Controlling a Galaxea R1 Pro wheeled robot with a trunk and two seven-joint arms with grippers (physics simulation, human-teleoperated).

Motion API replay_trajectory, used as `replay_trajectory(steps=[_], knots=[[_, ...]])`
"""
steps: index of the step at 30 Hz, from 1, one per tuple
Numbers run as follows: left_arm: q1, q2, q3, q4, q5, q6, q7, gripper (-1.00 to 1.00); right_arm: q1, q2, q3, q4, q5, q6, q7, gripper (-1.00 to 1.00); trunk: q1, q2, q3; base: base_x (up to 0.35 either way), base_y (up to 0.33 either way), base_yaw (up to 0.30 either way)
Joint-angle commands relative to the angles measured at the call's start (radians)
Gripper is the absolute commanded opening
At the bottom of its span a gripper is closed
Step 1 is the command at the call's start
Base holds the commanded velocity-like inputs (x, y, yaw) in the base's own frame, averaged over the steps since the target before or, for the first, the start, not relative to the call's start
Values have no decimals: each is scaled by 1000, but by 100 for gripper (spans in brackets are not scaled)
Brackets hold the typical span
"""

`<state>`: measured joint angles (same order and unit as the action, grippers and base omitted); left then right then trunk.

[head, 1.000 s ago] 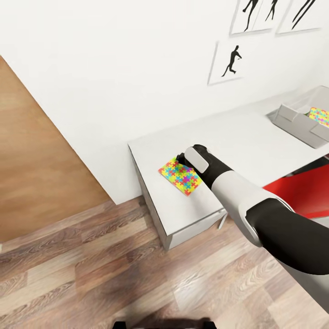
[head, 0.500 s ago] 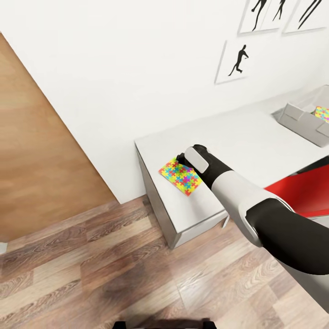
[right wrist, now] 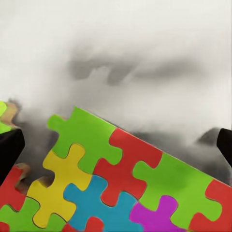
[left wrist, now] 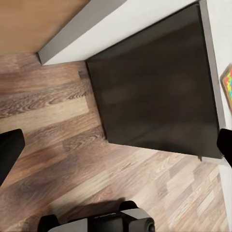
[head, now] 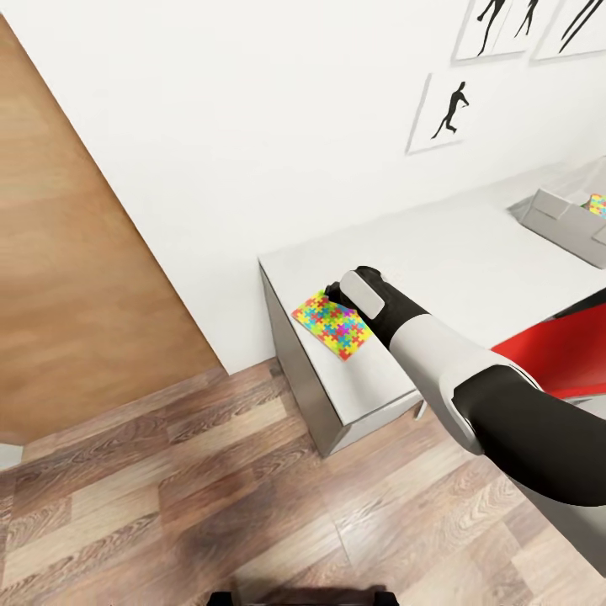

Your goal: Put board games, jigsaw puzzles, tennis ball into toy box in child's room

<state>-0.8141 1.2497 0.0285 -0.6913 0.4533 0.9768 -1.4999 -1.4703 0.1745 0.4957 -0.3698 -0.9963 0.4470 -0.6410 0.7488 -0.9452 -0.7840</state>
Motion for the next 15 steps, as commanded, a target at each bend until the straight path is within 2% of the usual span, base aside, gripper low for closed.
replay_trajectory(steps=[1,15], knots=[[-2,0,-2,1,1,11,-3,100,1,0,-3,0,-32,1,-5,100,0,-1,-1,-88,115,0],[-2,1,-2,1,2,12,-5,100,1,0,-3,0,-32,1,-5,100,0,-1,-1,-42,63,0]])
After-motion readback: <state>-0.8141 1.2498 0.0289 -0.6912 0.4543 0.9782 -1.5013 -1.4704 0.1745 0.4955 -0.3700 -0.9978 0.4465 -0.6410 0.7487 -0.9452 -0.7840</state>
